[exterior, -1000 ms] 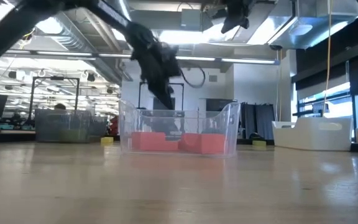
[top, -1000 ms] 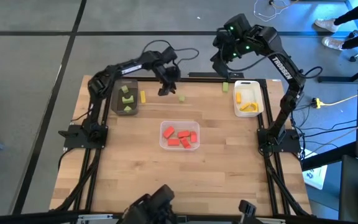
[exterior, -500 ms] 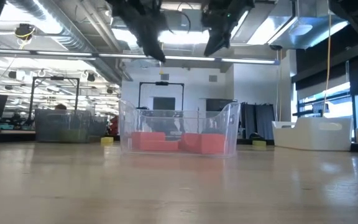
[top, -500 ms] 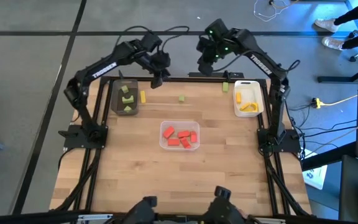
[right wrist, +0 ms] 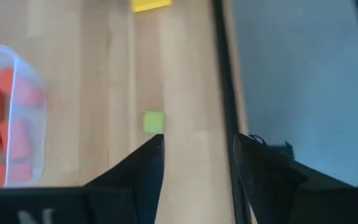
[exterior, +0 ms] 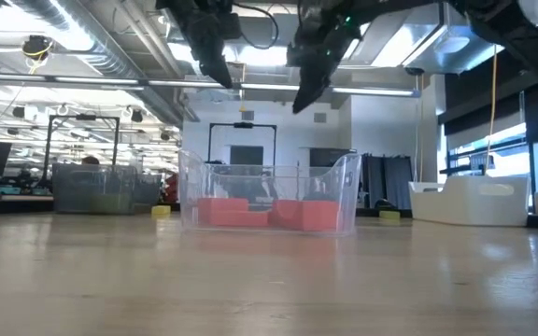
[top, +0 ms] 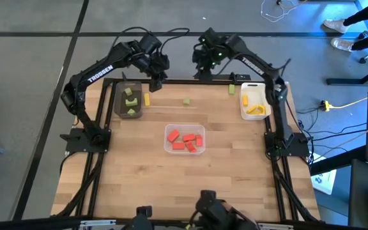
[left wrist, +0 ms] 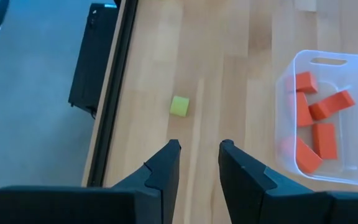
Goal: Sort & place blocks by color
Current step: Put the green block into the black bin
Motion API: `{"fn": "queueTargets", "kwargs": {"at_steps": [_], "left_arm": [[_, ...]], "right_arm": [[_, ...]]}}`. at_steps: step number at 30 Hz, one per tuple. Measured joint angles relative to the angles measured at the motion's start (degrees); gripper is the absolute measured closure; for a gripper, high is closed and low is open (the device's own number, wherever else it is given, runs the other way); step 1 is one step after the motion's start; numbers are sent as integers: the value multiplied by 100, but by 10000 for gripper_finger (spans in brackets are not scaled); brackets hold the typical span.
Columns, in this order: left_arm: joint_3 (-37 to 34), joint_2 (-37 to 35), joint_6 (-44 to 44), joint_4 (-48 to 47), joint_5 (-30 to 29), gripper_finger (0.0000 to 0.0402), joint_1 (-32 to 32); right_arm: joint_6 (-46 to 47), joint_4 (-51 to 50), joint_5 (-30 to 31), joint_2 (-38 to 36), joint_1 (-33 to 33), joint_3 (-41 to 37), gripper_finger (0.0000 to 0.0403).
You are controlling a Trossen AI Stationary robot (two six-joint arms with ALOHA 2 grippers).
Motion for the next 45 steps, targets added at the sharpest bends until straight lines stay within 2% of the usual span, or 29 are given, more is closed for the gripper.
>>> {"fn": "queueTargets", "kwargs": {"at_steps": [6,15,22,25,29,31,36,45], "left_arm": [[-1,0,-135,-16,0,301,-35],[1,0,-282,-55,0,301,-33],[-1,2,-280,-55,-4,301,-31],[-1,2,-280,-55,-4,301,-31],[-1,2,-280,-53,-3,301,-31],[-1,2,-282,-55,-2,301,-31],[-1,2,-295,-53,-2,301,-31],[-1,2,-407,-53,-2,301,-31]], "right_arm": [[-215,1,-498,650,0,0,206],[834,-55,-517,1428,109,0,205],[951,-21,-511,1886,411,0,205],[970,11,-317,2048,557,0,205],[968,180,727,2184,740,2,205],[934,206,973,2234,796,4,205],[884,270,583,2307,832,7,205],[944,386,839,2342,831,7,227]]}}
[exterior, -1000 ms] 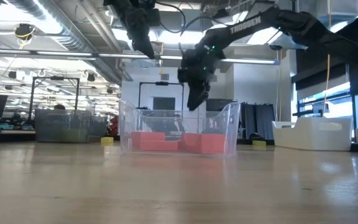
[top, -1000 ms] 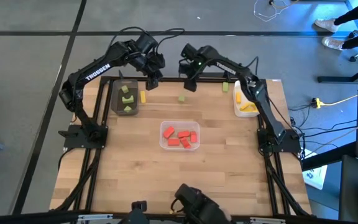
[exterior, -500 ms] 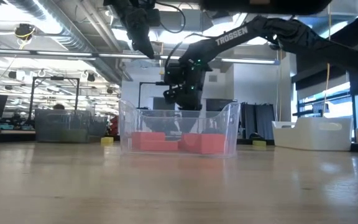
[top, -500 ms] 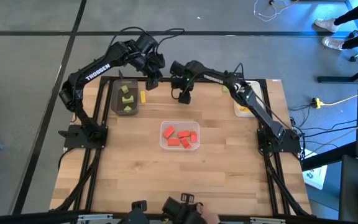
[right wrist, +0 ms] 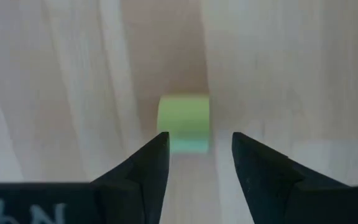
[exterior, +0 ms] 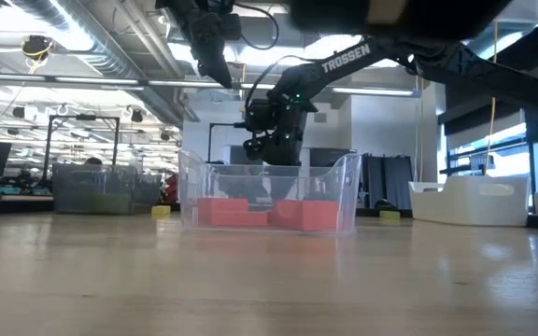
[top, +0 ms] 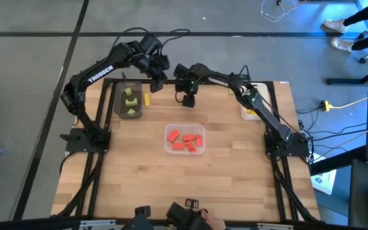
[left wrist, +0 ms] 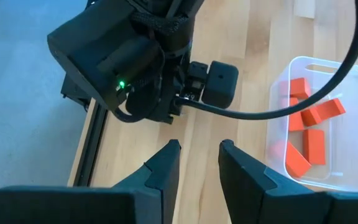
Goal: Sort & place blocks by color
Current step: Put the green block into the black bin
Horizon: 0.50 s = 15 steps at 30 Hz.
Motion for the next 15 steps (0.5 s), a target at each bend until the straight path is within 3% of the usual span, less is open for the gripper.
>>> {"fn": "queueTargets", "kwargs": {"at_steps": [5,11,15], "left_arm": [[0,0,7,0,0,301,0],[0,2,17,0,0,301,0],[0,2,16,0,0,301,0]], "right_arm": [[0,-556,173,-44,-18,93,268],[-15,-699,221,-50,-132,122,384],[-104,-686,206,-50,-353,122,395]]}}
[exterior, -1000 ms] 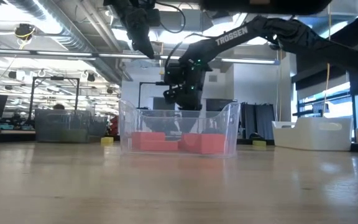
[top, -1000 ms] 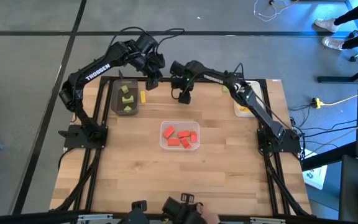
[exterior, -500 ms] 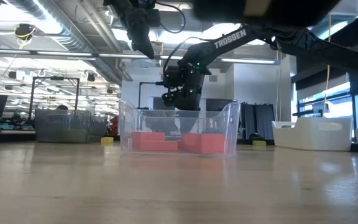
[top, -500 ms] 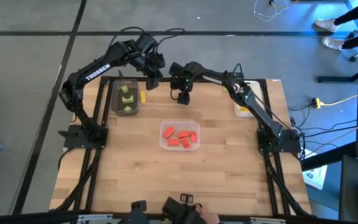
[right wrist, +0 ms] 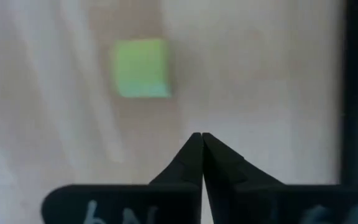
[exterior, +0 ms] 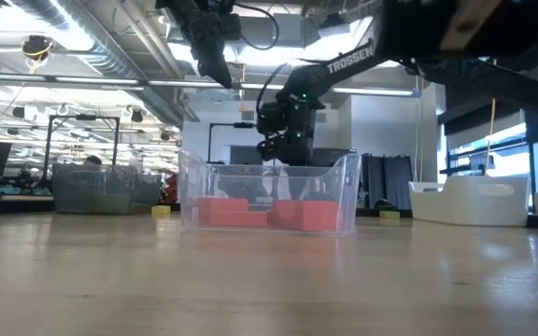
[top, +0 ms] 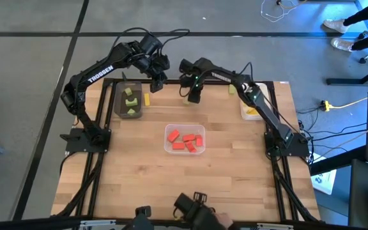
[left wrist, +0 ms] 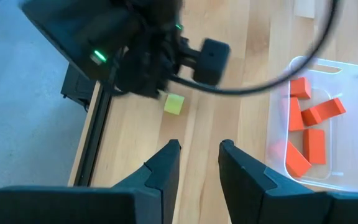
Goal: Sort & place blocks by color
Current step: Put the green block into the black bin
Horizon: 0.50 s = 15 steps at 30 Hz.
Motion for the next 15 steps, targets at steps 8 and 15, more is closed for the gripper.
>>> {"fn": "queueTargets", "kwargs": {"at_steps": [8,15], "left_arm": [[0,2,-1,1,0,301,0],[0,2,-8,38,-24,301,-2]], "right_arm": [[-342,264,-1637,72,-469,-2,401],[-387,542,-1764,157,-462,-3,402]]}}
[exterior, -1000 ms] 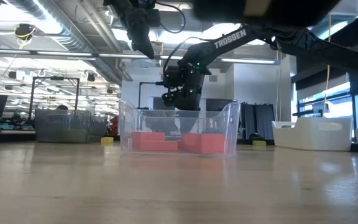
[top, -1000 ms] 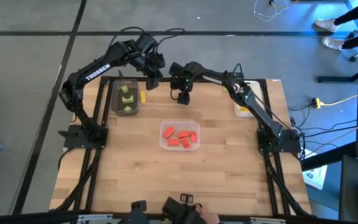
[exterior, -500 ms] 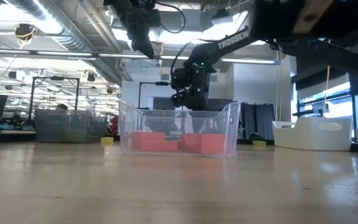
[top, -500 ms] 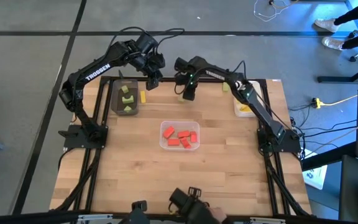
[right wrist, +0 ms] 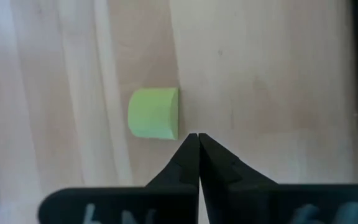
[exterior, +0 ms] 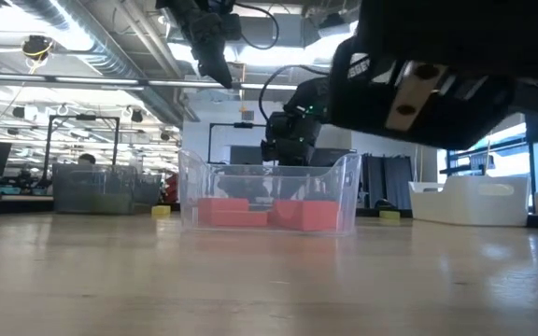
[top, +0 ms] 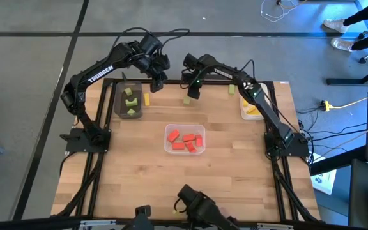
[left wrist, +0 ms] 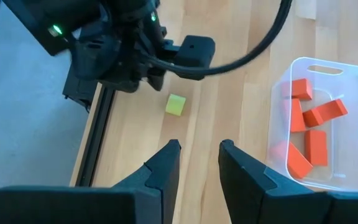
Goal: Sort & place blocks by color
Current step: Put the green block into the black bin
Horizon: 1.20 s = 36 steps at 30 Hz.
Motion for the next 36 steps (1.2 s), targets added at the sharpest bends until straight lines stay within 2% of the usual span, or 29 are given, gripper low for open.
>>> {"fn": "queueTargets", "kwargs": {"at_steps": [15,24,32,36], "left_arm": [[0,0,-39,13,-68,301,0],[0,0,-47,14,-69,301,0],[0,0,-45,14,-68,301,0],[0,0,-45,14,-68,301,0]], "right_arm": [[-283,10,-79,204,112,1,403],[-787,26,-153,204,112,1,403],[-1326,-1010,44,202,92,54,403],[-1619,-782,43,202,94,56,403]]}}
